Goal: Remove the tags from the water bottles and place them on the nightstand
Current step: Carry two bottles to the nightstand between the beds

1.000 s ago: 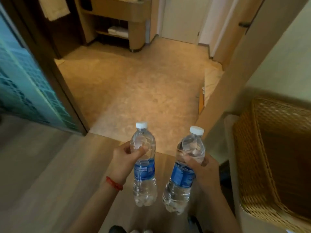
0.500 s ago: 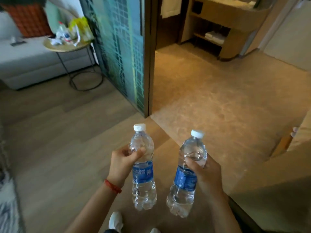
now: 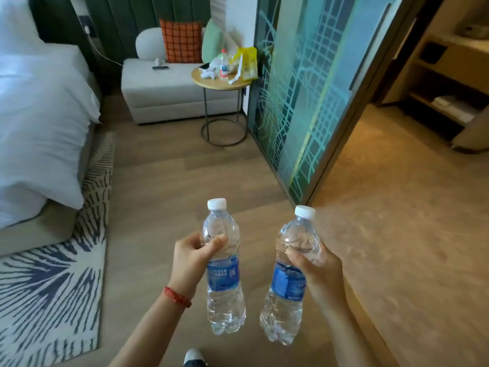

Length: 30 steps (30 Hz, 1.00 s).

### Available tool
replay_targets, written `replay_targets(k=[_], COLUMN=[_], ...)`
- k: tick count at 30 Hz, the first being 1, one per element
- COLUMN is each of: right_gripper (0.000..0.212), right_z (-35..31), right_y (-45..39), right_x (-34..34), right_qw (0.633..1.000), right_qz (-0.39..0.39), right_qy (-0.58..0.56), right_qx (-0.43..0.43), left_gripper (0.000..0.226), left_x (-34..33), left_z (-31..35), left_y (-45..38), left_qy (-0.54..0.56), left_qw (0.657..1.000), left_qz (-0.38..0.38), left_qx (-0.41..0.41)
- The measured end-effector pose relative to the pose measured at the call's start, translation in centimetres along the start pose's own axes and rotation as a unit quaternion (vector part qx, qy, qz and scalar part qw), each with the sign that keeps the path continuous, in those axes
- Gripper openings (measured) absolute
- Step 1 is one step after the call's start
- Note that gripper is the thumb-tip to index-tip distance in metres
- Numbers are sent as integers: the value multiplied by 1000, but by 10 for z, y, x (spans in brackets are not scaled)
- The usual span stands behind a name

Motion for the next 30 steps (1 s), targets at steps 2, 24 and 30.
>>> replay_targets(k=[2,24,30], right_gripper=[24,41,47], right_z=[-7,-65,-89], right_y=[-17,-192,-230], right_x=[-42,-418,-507], right_qw=[1000,945,908], right_qz=[-25,-327,-418], right_qy=[1,2,-2], right_qx=[3,11,24], left_gripper=[38,47,34], left_x=[33,307,353], left_z=[8,39,65], left_y=[-20,-182,-210], left_qy=[2,42,44], left_qw=[1000,945,916], left_qz=[21,323,398], left_qx=[-3,-9,-26])
Point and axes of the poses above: each hand's wrist, its own y-axis away from the middle knuckle, its own x-axis out of the back of the hand, z = x × y, the point moved 7 cm from there along -y, towards the middle knuckle, and after that the axes turned 6 degrees about y, right-handed, at the moved point
